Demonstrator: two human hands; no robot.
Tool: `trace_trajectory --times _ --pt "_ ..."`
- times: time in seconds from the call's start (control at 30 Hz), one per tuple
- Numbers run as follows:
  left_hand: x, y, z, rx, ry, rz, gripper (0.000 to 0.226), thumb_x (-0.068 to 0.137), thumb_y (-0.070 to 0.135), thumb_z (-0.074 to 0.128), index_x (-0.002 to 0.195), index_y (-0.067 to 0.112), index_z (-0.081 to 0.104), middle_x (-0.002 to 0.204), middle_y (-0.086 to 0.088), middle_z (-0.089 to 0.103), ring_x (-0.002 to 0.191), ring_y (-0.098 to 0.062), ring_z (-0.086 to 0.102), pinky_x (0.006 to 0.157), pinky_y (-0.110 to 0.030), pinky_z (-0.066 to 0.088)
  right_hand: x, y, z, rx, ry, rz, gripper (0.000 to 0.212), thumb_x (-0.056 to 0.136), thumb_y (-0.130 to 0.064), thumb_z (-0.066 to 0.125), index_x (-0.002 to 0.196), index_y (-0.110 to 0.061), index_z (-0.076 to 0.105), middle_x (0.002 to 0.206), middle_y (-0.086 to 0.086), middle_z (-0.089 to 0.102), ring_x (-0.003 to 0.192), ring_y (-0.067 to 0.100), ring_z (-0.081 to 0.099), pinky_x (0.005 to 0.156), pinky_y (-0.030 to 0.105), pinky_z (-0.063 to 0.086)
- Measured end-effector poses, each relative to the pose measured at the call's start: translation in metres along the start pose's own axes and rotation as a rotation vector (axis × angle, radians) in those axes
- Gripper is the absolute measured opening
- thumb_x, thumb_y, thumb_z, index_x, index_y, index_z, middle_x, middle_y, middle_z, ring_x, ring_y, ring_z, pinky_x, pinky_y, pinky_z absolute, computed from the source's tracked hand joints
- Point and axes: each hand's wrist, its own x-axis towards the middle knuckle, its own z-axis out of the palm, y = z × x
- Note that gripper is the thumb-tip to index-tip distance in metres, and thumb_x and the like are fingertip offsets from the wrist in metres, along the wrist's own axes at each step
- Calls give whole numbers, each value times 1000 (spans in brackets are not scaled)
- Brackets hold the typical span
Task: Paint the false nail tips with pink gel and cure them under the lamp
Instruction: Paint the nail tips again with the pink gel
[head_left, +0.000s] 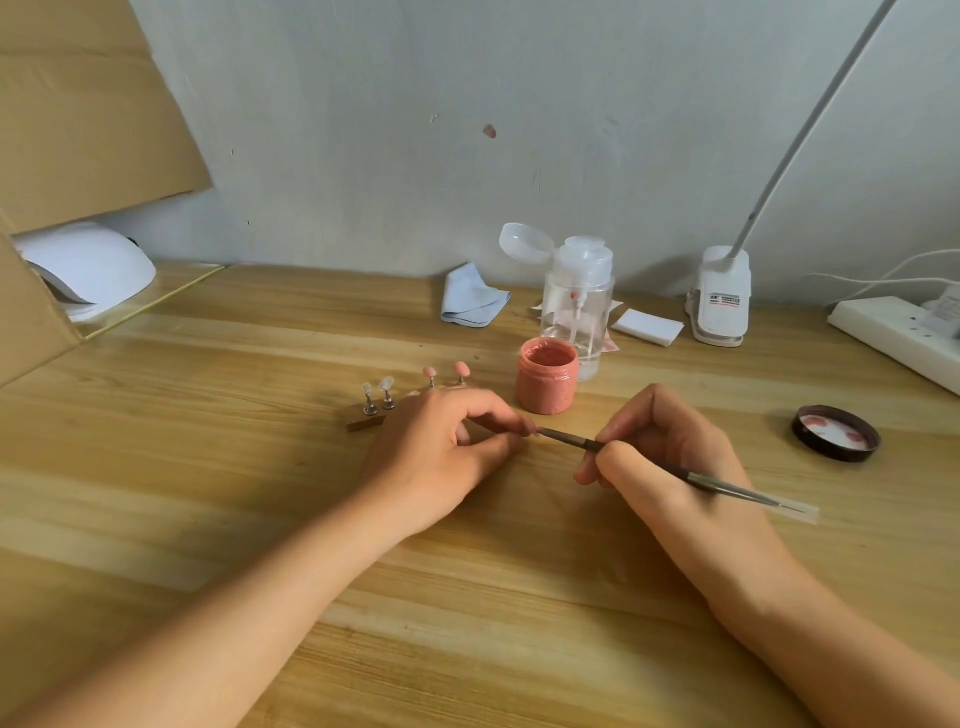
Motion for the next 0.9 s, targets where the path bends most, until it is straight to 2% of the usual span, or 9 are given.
trace_trajectory --times 0.07,0.13,0.2,0.33,0.57,0.67,0.9 --pt "0 -1 0 -4 2 -2 11 86 25 76 85 37 76 35 15 38 38 -8 30 43 -19 21 0 0 0 -7 -4 -3 5 81 0 61 80 -2 57 71 11 71 55 3 57 53 14 40" --pt "0 -1 0 -7 1 -4 10 86 27 76 86 37 76 35 14 36 39 -7 29 43 -20 19 -1 0 0 13 -6 -7 9 80 -8 64 80 -4 57 71 11 71 57 5 57 54 15 41" --pt "0 -1 0 -8 0 -2 10 86 28 76 86 38 76 35 14 35 39 -7 29 43 -20 19 -1 -2 0 10 -12 -4 16 71 -18 61 80 -6 56 72 11 71 53 2 53 51 13 38" --pt "0 -1 0 -13 1 3 11 85 28 76 86 39 76 35 15 36 39 -7 29 43 -20 19 -1 -1 1 -33 -23 -9 18 67 -22 58 80 -10 57 74 15 70 53 6 49 49 14 36" --pt "0 -4 0 -15 -3 10 13 85 30 76 86 43 75 34 14 34 39 -7 28 44 -20 21 0 3 -1 -52 6 -10 14 67 -23 58 76 -12 57 70 15 69 54 8 51 49 13 36" --pt "1 -4 0 -22 -2 8 13 85 31 76 87 44 75 34 13 33 40 -8 27 43 -20 20 0 4 -1 -62 18 -16 14 67 -23 57 76 -11 57 69 14 68 56 15 54 49 13 37" --pt "0 -2 0 -15 5 1 9 84 30 77 85 39 76 34 13 34 40 -8 28 44 -20 19 0 3 -1 -44 28 -22 14 67 -21 57 74 -10 56 68 14 67 53 7 51 48 12 36"
